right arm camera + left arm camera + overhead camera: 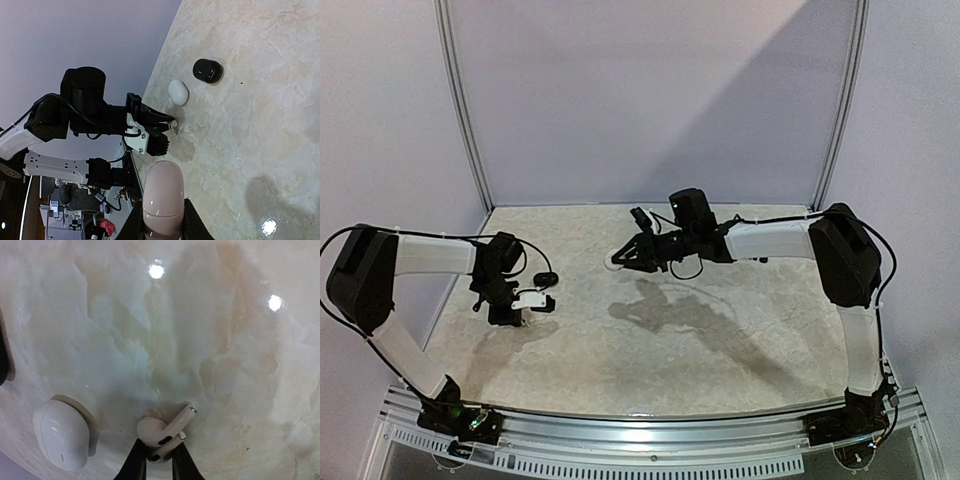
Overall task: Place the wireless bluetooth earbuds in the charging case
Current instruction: Move the earbuds to the center of the board.
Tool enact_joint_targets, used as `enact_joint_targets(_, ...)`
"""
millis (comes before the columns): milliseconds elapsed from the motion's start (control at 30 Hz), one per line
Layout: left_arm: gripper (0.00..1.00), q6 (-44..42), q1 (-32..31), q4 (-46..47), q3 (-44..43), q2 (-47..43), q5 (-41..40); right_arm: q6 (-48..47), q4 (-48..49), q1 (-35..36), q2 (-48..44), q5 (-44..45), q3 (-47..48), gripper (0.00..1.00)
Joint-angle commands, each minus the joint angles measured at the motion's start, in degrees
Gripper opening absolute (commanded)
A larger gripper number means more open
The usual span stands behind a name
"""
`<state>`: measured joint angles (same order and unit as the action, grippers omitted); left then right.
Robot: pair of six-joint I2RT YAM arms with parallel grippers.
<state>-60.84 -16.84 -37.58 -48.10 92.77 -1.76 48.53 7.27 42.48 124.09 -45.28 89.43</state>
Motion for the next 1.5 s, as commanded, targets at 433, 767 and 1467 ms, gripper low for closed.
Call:
enact_joint_targets(433, 0.1, -8.3, -11.8, -5.9, -4.1, 9.6, -9.9, -1.2, 0.5, -1.0, -4.4, 1.3, -2.8, 0.0)
enact_joint_targets(767, 0.1, -5.7, -18.6, -13.5, -15.1, 16.5, -7.0, -1.7, 1.3, -1.6, -7.6, 2.4, -6.9, 0.0)
enact_joint_targets(1467, 0.13, 3.6, -34.6, -14.1, -37.1, 29.1, 5.1, -6.0, -5.5, -9.7, -21.2, 10.1, -19.0, 0.01)
